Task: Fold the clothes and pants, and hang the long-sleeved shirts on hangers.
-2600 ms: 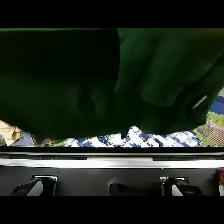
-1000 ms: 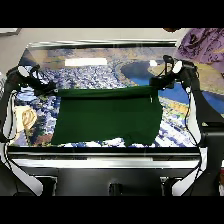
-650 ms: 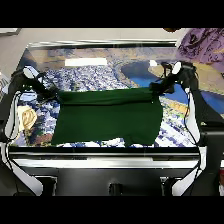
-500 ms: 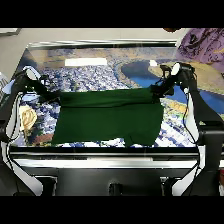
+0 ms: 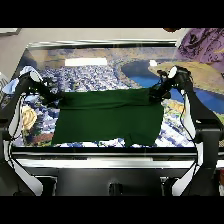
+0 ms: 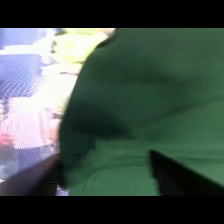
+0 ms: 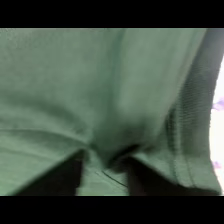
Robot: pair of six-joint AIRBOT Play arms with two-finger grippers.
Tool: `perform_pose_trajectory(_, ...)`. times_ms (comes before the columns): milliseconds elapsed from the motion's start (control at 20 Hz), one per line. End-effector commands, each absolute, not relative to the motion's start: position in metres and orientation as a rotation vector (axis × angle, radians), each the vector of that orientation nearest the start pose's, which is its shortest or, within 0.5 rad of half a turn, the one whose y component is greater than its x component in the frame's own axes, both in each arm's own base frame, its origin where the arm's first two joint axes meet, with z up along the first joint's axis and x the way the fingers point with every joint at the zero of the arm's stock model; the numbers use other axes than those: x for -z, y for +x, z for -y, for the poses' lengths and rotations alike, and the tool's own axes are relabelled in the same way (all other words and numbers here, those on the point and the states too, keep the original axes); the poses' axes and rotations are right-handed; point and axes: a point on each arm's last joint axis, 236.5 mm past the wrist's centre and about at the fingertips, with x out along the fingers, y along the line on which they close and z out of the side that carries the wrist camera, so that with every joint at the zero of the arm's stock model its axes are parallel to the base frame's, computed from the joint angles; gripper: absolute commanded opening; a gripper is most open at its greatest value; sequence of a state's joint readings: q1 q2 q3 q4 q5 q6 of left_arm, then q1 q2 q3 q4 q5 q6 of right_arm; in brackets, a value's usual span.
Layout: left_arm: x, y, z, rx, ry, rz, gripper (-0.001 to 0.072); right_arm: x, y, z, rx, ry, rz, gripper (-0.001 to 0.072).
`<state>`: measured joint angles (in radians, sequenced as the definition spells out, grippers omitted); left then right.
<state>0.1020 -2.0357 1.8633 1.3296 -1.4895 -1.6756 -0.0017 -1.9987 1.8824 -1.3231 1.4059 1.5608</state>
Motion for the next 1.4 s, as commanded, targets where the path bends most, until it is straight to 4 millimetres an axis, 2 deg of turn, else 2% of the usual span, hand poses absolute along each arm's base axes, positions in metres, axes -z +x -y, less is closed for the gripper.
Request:
perform_pose_trajectory(0,0.083,0.488,0.004,0.002,-0.368,-1.585,0.0693,0.07,0.499,-0.066,-0.18,0.266,-1.498,0.0407)
perform_pose_trajectory(50,0.069,0.494,-0.001,-0.002,-0.36,-1.555,0.0693,0.061,0.499,-0.065,-0.178,0.267,-1.487,0.0453)
perform_pose_trajectory(100,0.054,0.498,-0.01,-0.015,-0.345,-1.531,0.0693,0.049,0.499,-0.061,-0.171,0.253,-1.47,0.0461)
perform_pose_trajectory(200,0.019,0.498,-0.039,-0.082,-0.295,-1.479,0.0693,0.013,0.492,-0.046,-0.18,0.201,-1.429,0.0488)
perform_pose_trajectory(300,-0.018,0.485,-0.07,-0.158,-0.27,-1.432,0.0693,-0.027,0.48,-0.019,-0.181,0.256,-1.379,0.0497)
perform_pose_trajectory(350,-0.035,0.475,-0.084,-0.191,-0.274,-1.411,0.0693,-0.041,0.47,-0.007,-0.196,0.301,-1.358,0.0497)
perform_pose_trajectory(450,-0.062,0.447,-0.11,-0.259,-0.292,-1.378,0.0692,-0.049,0.436,0.017,-0.198,0.435,-1.35,0.0496)
perform_pose_trajectory(500,-0.07,0.43,-0.12,-0.287,-0.31,-1.369,0.0692,-0.042,0.412,0.026,-0.179,0.504,-1.358,0.0495)
perform_pose_trajectory(600,-0.078,0.395,-0.135,-0.34,-0.357,-1.352,0.0691,-0.017,0.36,0.027,-0.144,0.622,-1.391,0.049)
perform_pose_trajectory(750,-0.077,0.352,-0.138,-0.399,-0.425,-1.311,0.0691,0.029,0.279,-0.008,-0.131,0.725,-1.489,0.0479)
perform_pose_trajectory(800,-0.074,0.342,-0.133,-0.395,-0.438,-1.307,0.0691,0.042,0.258,-0.022,-0.138,0.769,-1.508,0.0479)
perform_pose_trajectory(900,-0.061,0.323,-0.121,-0.383,-0.459,-1.335,0.0691,0.062,0.23,-0.043,-0.156,0.827,-1.526,0.0479)
perform_pose_trajectory(950,-0.054,0.315,-0.114,-0.372,-0.475,-1.357,0.0691,0.069,0.221,-0.052,-0.164,0.854,-1.529,0.0479)
perform_pose_trajectory(1050,-0.04,0.304,-0.103,-0.353,-0.505,-1.397,0.0691,0.076,0.216,-0.068,-0.199,0.924,-1.505,0.0479)
perform_pose_trajectory(1150,-0.03,0.299,-0.094,-0.333,-0.533,-1.426,0.0691,0.081,0.216,-0.072,-0.186,0.958,-1.488,0.0479)
perform_pose_trajectory(1350,-0.025,0.296,-0.092,-0.328,-0.54,-1.437,0.0675,0.079,0.234,-0.072,-0.164,1.021,-1.411,0.0472)
